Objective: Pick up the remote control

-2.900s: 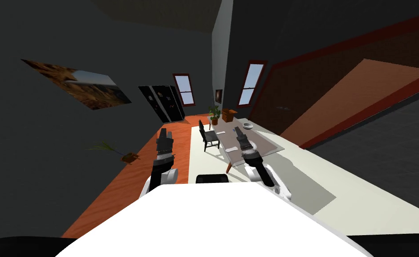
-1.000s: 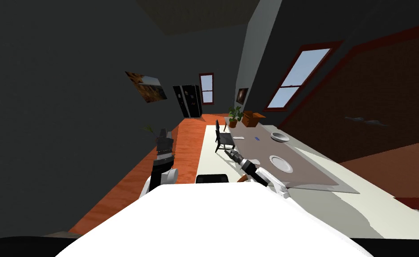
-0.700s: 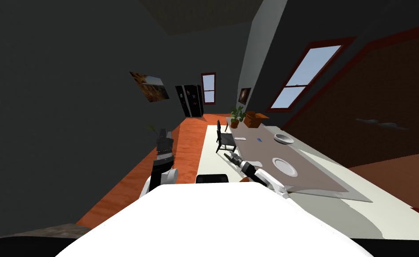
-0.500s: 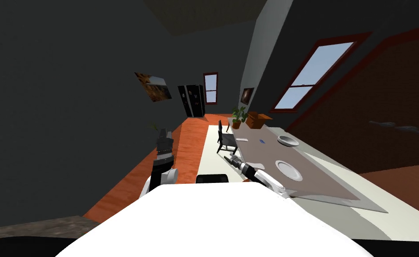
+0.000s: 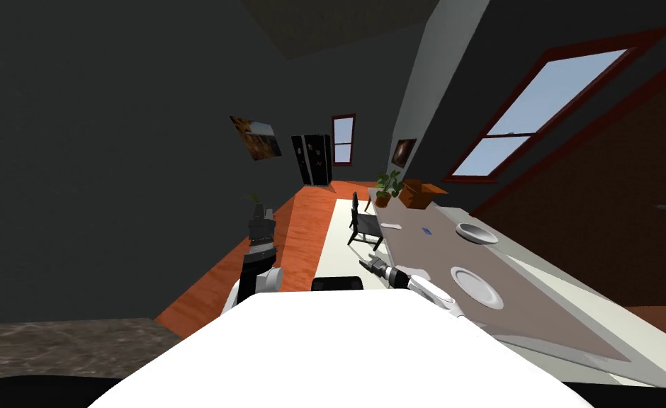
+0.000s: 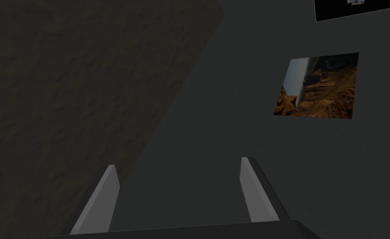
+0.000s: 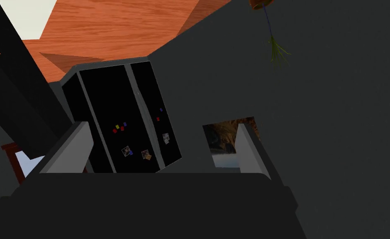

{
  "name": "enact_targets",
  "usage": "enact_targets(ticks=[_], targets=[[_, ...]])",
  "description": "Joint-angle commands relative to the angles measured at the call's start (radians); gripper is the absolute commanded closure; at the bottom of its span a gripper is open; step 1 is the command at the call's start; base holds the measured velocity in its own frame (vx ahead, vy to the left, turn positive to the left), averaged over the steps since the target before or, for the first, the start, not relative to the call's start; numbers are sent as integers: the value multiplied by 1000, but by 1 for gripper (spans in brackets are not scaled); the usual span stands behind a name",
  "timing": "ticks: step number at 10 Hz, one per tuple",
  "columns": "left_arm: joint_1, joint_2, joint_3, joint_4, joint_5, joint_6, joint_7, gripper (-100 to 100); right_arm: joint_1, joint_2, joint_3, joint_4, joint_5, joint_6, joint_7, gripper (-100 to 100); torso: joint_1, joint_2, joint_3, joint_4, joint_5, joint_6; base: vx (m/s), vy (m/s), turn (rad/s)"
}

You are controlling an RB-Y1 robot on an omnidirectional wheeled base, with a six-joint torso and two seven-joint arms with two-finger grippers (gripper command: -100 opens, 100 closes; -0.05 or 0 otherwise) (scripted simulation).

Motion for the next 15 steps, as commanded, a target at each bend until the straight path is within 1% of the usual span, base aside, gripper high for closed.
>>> enact_targets(ticks=[1,2,3,4,5,6,7,8,9,10,11,12,13,14,15], targets=[[0,0,0,0,0,0,0,0,-6,-35,50,50,37,17,13,-100,0,0,0,0,0,0,39,-25,188],[0,0,0,0,0,0,0,0,-6,-35,55,58,37,17,13,-100,0,0,0,0,0,0,40,-23,115],[0,0,0,0,0,0,0,0,-20,-61,91,112,68,26,24,-100,1,0,0,0,0,0,59,-29,206],[0,0,0,0,0,0,0,0,-20,-61,102,112,68,26,24,-100,0,-1,-1,0,0,-1,50,-36,99],[0,0,0,0,0,0,0,0,-20,-61,102,112,68,26,24,-100,0,-1,-1,0,0,0,19,-19,-24],[0,0,0,0,0,0,0,0,-35,-88,148,152,98,37,36,-100,1,1,0,0,0,0,31,-22,163],[0,0,0,0,0,0,0,0,-51,-114,174,191,127,48,47,-100,1,0,0,0,0,0,73,-56,280],[0,0,0,0,0,0,0,0,-51,-114,193,212,127,48,47,-100,-2,-2,-1,0,0,-1,68,-65,122],[0,0,0,0,0,0,0,0,-66,-142,224,261,155,59,58,-100,-2,-2,-1,0,0,0,54,-69,110],[0,0,0,0,0,0,0,0,-66,-142,236,264,155,59,58,-100,-2,-1,-1,0,0,0,40,-50,102],[0,0,0,0,0,0,0,0,-66,-142,236,264,155,59,58,-100,-1,-1,0,0,0,0,16,-13,20],[0,0,0,0,0,0,0,0,-80,-169,278,293,182,69,68,-100,1,1,0,0,0,0,26,-19,144],[0,0,0,0,0,0,0,0,-80,-169,278,311,182,69,68,-100,1,0,0,0,0,0,32,-28,93],[0,0,0,0,0,0,0,0,-94,-196,318,346,207,79,78,-100,1,0,0,0,0,0,35,-38,146],[0,0,0,0,0,0,0,0,-94,-196,318,356,207,79,78,-100,0,0,0,0,0,0,24,-44,81]])
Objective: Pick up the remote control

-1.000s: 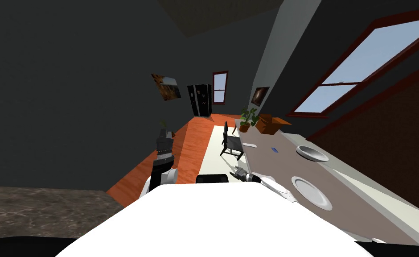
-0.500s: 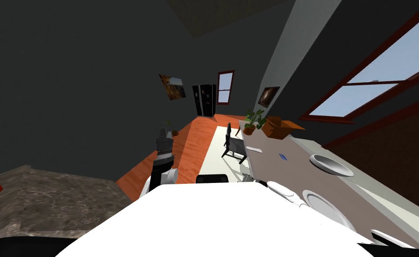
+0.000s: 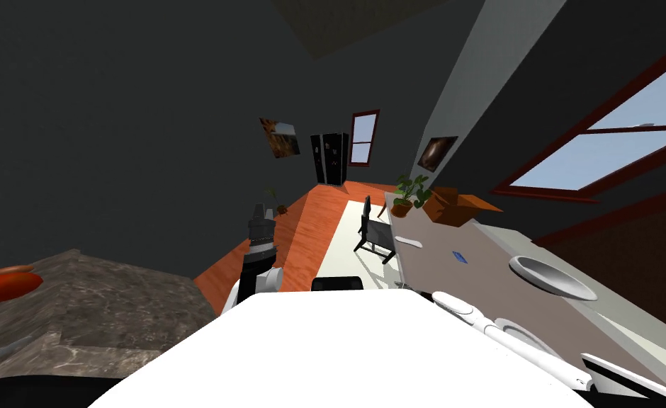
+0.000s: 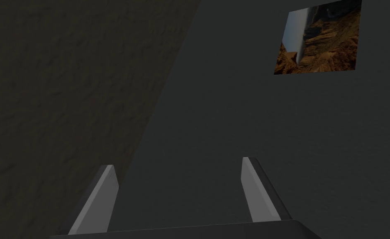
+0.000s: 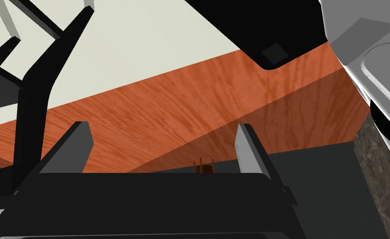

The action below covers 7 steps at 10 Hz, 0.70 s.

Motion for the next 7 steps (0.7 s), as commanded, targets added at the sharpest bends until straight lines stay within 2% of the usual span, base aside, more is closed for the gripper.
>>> enact_targets(ticks=[1,2,3,4,5,7], targets=[[0,0,0,0,0,0,0,0,-10,-30,50,42,30,19,9,-100,0,0,0,0,0,0,22,-50,88],[0,0,0,0,0,0,0,0,-19,-52,78,82,52,28,18,-100,-1,0,0,0,0,0,29,-60,206],[0,0,0,0,0,0,0,0,-27,-70,122,119,73,35,26,-100,-1,0,0,0,0,-1,21,-65,219],[0,0,0,0,0,0,0,0,-27,-70,126,119,73,35,26,-100,-2,0,0,0,0,0,5,-47,32],[0,0,0,0,0,0,0,0,-32,-84,160,153,92,42,33,-100,0,1,1,0,0,0,-3,-27,57],[0,0,0,0,0,0,0,0,-32,-84,161,153,92,42,33,-100,2,2,1,0,0,0,-2,-7,24]])
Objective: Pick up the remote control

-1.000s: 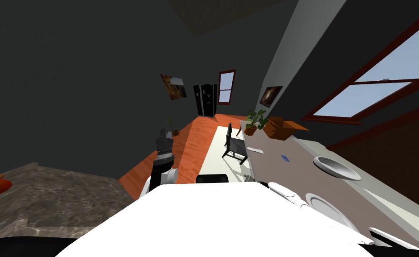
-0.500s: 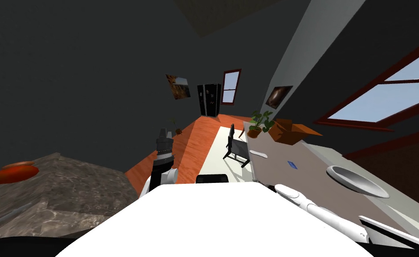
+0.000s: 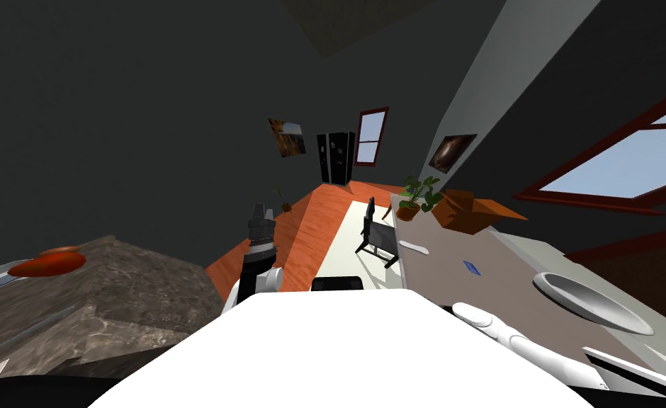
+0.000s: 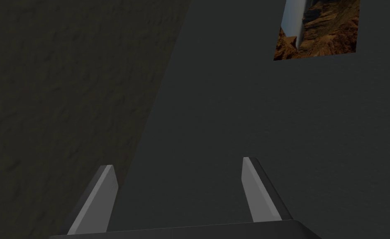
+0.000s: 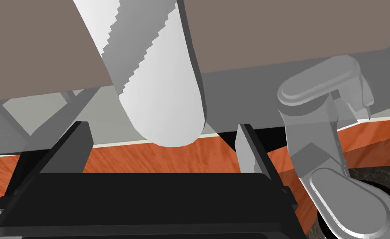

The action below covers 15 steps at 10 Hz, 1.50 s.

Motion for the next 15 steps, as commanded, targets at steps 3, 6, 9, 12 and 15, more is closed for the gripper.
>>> enact_targets(ticks=[3,6,9,12,15], targets=[[0,0,0,0,0,0,0,0,-10,-29,100,59,47,30,-5,-100,-1,0,0,0,0,0,-2,-26,104],[0,0,0,0,0,0,0,0,-13,-25,136,91,64,36,0,-100,-1,-1,0,0,0,0,6,-24,48],[0,0,0,0,0,0,0,0,-16,-22,146,91,68,41,-6,0,0,-1,0,0,0,0,7,-13,18],[0,0,0,0,0,0,0,0,-7,41,145,131,68,71,1,-100,-2,-1,0,0,-1,0,8,-45,49],[0,0,0,0,0,0,0,0,-1,62,144,142,68,83,3,-100,-3,-1,0,0,-1,0,5,-47,33]])
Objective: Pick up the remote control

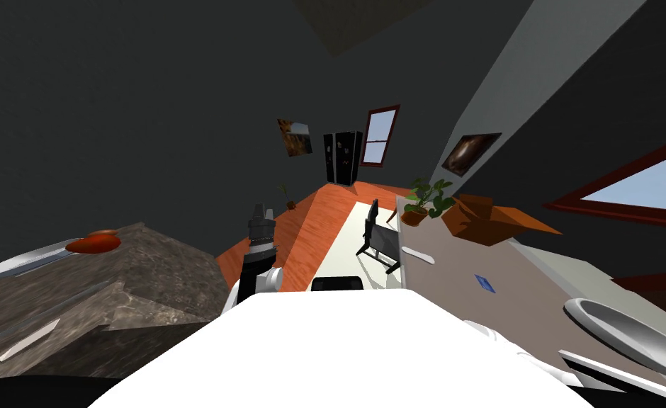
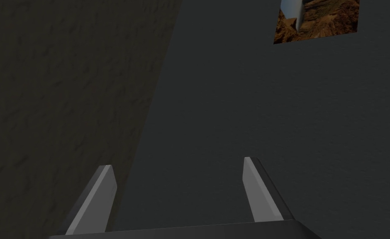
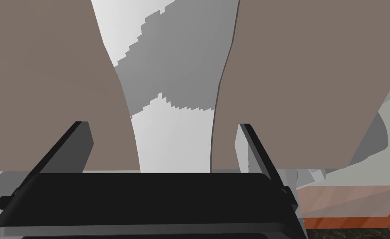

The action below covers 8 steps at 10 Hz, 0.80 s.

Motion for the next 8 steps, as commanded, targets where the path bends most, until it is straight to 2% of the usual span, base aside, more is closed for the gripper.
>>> enact_targets(ticks=[1,5,6,7,8], targets=[[0,0,0,0,0,0,0,0,0,0,0,0,0,0,0,100,0,0,0,0,0,0,0,0,0],[0,0,0,0,0,0,0,0,1,1,1,-1,0,-1,0,100,1,0,0,1,0,-1,0,0,0],[0,0,0,0,0,0,0,0,1,1,1,-1,0,-1,0,0,1,0,0,1,0,-1,0,0,0],[0,0,0,0,0,0,0,0,-8,-33,2,-19,0,-18,-5,100,1,0,0,1,0,-1,-7,49,-68],[0,0,0,0,0,0,0,0,-10,-54,2,-33,0,-28,-7,100,4,0,0,1,1,0,-14,80,-74]])
